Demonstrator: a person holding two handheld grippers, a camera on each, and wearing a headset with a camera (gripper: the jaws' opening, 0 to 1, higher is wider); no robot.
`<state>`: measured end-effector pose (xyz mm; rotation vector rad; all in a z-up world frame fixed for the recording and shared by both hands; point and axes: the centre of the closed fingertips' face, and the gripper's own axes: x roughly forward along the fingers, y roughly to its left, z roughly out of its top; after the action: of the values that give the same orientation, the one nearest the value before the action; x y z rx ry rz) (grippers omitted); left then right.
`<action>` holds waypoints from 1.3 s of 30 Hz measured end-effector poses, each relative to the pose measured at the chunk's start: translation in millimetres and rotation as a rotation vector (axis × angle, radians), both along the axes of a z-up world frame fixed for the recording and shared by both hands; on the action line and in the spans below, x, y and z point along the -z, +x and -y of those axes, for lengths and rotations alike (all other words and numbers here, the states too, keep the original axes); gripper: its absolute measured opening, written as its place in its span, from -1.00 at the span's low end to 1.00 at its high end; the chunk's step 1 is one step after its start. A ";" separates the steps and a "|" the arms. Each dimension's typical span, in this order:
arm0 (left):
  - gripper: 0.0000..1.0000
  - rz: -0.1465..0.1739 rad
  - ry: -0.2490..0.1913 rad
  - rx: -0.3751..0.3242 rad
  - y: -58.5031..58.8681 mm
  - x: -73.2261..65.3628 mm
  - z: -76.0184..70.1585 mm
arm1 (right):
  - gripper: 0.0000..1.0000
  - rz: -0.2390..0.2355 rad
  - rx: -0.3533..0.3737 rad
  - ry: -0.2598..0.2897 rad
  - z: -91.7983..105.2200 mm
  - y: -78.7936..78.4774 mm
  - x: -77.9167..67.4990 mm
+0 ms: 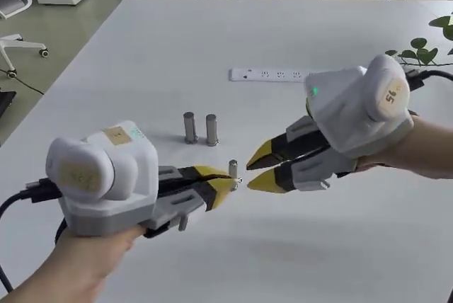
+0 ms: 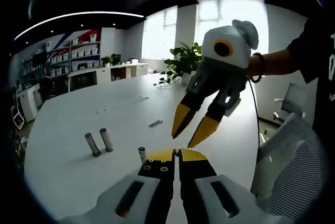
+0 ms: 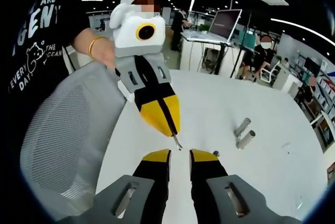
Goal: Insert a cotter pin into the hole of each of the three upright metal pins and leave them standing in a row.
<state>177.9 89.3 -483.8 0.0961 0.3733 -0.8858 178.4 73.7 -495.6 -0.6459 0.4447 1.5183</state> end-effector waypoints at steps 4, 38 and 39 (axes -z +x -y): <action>-1.00 0.030 0.045 0.053 -2.5 0.5 2.7 | -0.82 -0.076 0.007 0.015 2.2 -6.9 0.9; -1.00 0.027 0.000 0.210 -24.7 -4.1 23.5 | -1.00 -0.151 -0.108 -0.004 6.2 -33.8 6.2; -1.00 0.023 -0.006 0.204 -23.9 -3.9 23.0 | -1.00 -0.139 -0.108 -0.006 6.4 -33.2 5.9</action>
<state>154.0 66.3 -479.9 0.1401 0.3435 -1.0866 145.2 67.2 -501.5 -0.5787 0.5267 1.6719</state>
